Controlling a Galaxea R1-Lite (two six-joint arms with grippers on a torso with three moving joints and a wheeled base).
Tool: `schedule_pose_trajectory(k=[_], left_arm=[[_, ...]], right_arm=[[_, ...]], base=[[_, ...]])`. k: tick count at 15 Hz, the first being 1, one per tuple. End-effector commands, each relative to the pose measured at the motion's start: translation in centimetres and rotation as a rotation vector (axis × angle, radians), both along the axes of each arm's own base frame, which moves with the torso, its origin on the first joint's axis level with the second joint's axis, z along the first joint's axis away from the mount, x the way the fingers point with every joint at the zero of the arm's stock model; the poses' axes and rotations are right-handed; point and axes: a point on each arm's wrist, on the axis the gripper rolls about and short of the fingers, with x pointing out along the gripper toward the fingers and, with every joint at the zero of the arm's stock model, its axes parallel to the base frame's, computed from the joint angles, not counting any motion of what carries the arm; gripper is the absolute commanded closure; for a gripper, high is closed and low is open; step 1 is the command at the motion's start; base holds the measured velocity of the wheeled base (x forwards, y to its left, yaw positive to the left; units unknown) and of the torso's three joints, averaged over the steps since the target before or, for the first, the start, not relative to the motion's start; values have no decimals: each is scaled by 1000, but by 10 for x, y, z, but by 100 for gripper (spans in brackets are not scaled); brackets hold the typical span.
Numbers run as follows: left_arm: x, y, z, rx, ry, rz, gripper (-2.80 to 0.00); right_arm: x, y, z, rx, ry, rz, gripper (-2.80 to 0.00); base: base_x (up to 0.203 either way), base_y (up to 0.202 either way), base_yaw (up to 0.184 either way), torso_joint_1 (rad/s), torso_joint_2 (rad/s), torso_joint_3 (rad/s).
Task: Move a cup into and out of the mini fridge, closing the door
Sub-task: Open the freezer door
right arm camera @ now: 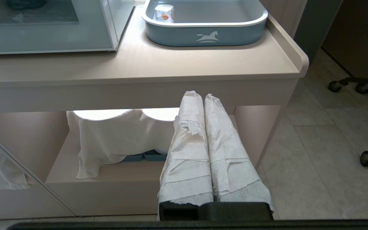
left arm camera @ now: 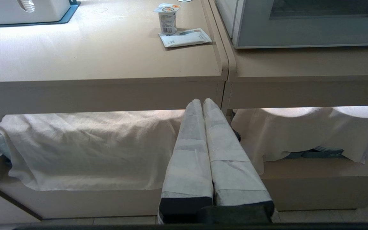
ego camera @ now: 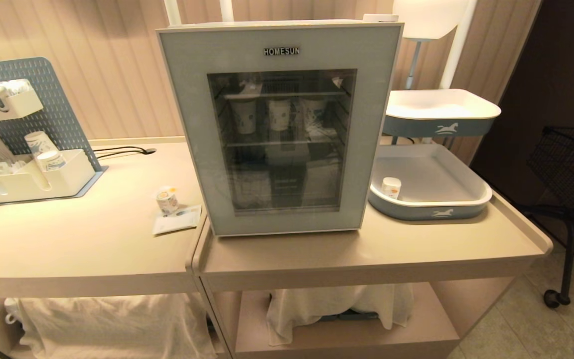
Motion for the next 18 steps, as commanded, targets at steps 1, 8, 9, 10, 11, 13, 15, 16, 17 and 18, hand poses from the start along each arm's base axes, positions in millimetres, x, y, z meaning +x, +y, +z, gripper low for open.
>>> schedule_pose_trajectory(k=[1,8,9,10,11,13,15,16,17,18], left_arm=[[0,0,0,0,1,1,0],[0,0,0,10,0,1,0],[0,0,0,17,-3,2,0],[0,0,0,17,-3,2,0],[0,0,0,17,-2,2,0],[0,0,0,17,-2,2,0],[0,0,0,13,-2,2,0],[0,0,0,13,-2,2,0],[0,0,0,13,-1,2,0],[0,0,0,13,-2,2,0]], right_arm=[[0,0,0,-1,1,0,0],[0,0,0,15,0,0,0],[0,0,0,15,0,0,0],[0,0,0,15,0,0,0],[0,0,0,15,0,-1,0],[0,0,0,16,0,0,0],[0,0,0,16,0,-1,0],[0,0,0,16,0,0,0],[0,0,0,16,0,0,0],[0,0,0,16,0,-1,0]], base=[[0,0,0,0,0,0],[0,0,0,0,0,0],[0,0,0,0,0,0],[0,0,0,0,0,0],[0,0,0,0,0,0],[67,0,-1,1,-5,2],[157,0,2,6,6,-3],[60,0,0,3,21,2],[0,0,0,0,0,0],[0,0,0,0,0,0]])
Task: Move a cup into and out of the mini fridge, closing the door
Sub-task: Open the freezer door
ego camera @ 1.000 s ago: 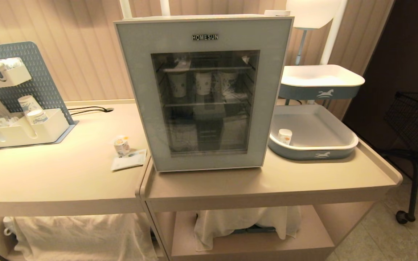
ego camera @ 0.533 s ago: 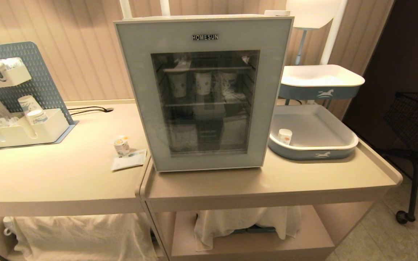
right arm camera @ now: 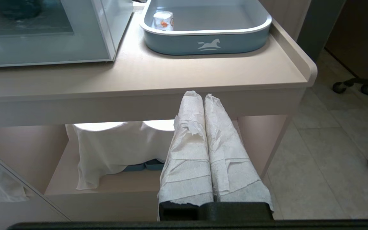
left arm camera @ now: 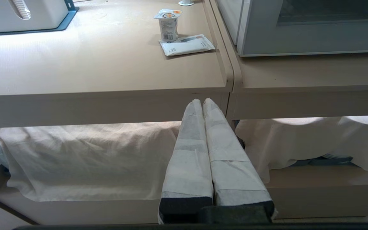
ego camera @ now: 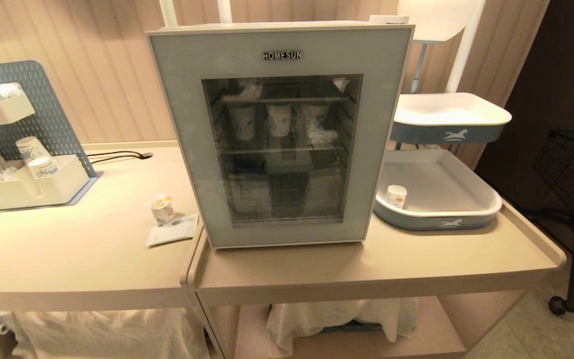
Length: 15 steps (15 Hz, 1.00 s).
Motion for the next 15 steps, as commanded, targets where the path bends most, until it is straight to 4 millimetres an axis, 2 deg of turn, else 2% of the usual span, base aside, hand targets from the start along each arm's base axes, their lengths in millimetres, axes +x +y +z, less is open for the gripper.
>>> schedule_pose_trajectory(k=[1,3,4,6,8,9,10,11,12,15], left_arm=[[0,0,0,-2,1,3,0],[-3,0,11,4,-43,7,0],[-9,0,29,5,-88,13,0],[-35,1,83,-9,-169,29,0],[-71,1,150,-52,-210,26,0],[-73,2,179,-84,-178,12,0],[-58,3,207,-116,-105,-11,0],[-32,4,228,-139,-21,-36,0],[4,2,240,-155,76,-56,0],[127,-13,249,-185,300,-127,0]], right_arm=[[0,0,0,0,2,0,0],[0,0,0,0,1,1,0],[0,0,0,-2,0,1,0],[0,0,0,-2,0,1,0],[0,0,0,-2,0,1,0],[0,0,0,-2,1,1,0],[0,0,0,-2,0,1,0],[0,0,0,-2,0,1,0],[0,0,0,-2,0,1,0],[0,0,0,-2,0,1,0]], base=[[0,0,0,0,0,0],[0,0,0,0,0,0],[0,0,0,0,0,0],[0,0,0,0,0,0],[0,0,0,0,0,0],[0,0,0,0,0,0],[0,0,0,0,0,0],[0,0,0,0,0,0],[0,0,0,0,0,0],[0,0,0,0,0,0]])
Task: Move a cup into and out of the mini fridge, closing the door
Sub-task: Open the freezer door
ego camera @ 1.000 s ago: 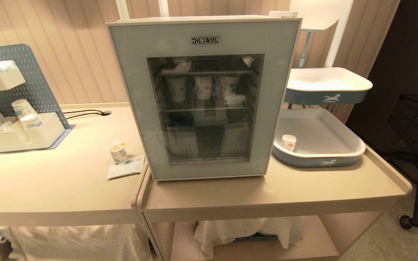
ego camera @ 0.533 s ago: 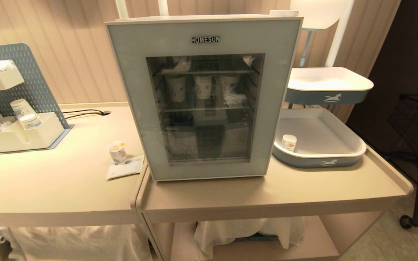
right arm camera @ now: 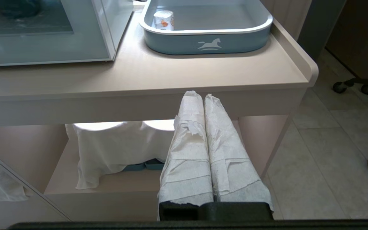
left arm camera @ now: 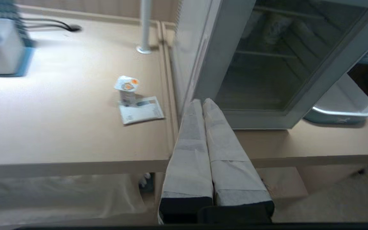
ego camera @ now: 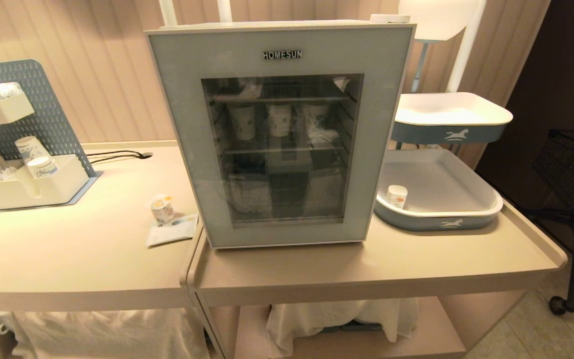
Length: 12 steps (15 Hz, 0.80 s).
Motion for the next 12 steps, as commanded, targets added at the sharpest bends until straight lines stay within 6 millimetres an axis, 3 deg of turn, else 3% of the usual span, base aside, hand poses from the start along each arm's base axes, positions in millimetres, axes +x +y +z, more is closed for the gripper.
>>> schedule_pose_trajectory(k=[1,2,4,5,8,12], left_arm=[[137,-17,-8,2,278,-72,0],[178,-19,-15,-20,326,-124,-280],[244,-10,-26,-97,376,-259,-280],[267,4,-31,-163,380,-390,-280],[289,40,-48,-239,269,-659,-280],[317,54,-102,-47,-112,-725,-280]], right_arm=[[0,0,0,0,0,1,0],[0,0,0,0,0,1,0],[0,0,0,0,0,1,0],[0,0,0,0,0,1,0],[0,0,0,0,0,1,0],[0,0,0,1,0,1,0]], base=[[0,0,0,0,0,0],[0,0,0,0,0,0],[0,0,0,0,0,0],[0,0,0,0,0,0],[0,0,0,0,0,0],[0,0,0,0,0,0]])
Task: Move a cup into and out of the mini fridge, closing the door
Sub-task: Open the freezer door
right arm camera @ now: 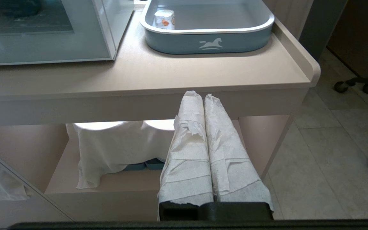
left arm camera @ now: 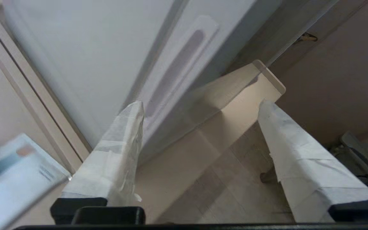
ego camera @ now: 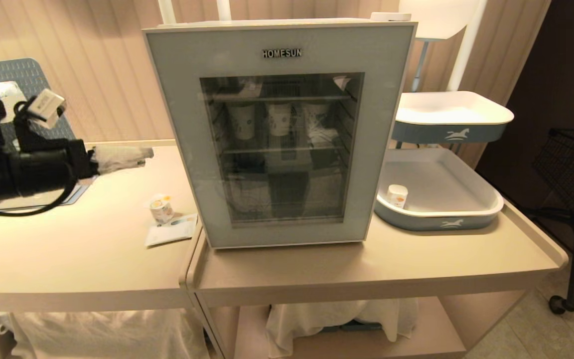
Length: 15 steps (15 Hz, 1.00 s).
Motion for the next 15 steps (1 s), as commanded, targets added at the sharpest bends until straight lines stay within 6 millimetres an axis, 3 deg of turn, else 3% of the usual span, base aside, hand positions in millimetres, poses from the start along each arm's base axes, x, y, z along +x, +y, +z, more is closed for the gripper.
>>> schedule_pose_trajectory(k=[1,3,5,15], left_arm=[[18,6,-23,24,-353,-24,-280],[16,-4,-42,-116,-291,-94,-280],[26,-20,-59,-145,-232,-162,-280],[28,-51,-68,-164,-182,-269,-280]], right_arm=[[0,0,0,0,2,0,0],[0,0,0,-2,2,0,0],[0,0,0,-1,0,0,0],[0,0,-1,-2,4,0,0]], base=[[0,0,0,0,0,0],[0,0,0,0,0,0],[0,0,0,0,0,0],[0,0,0,0,0,0]])
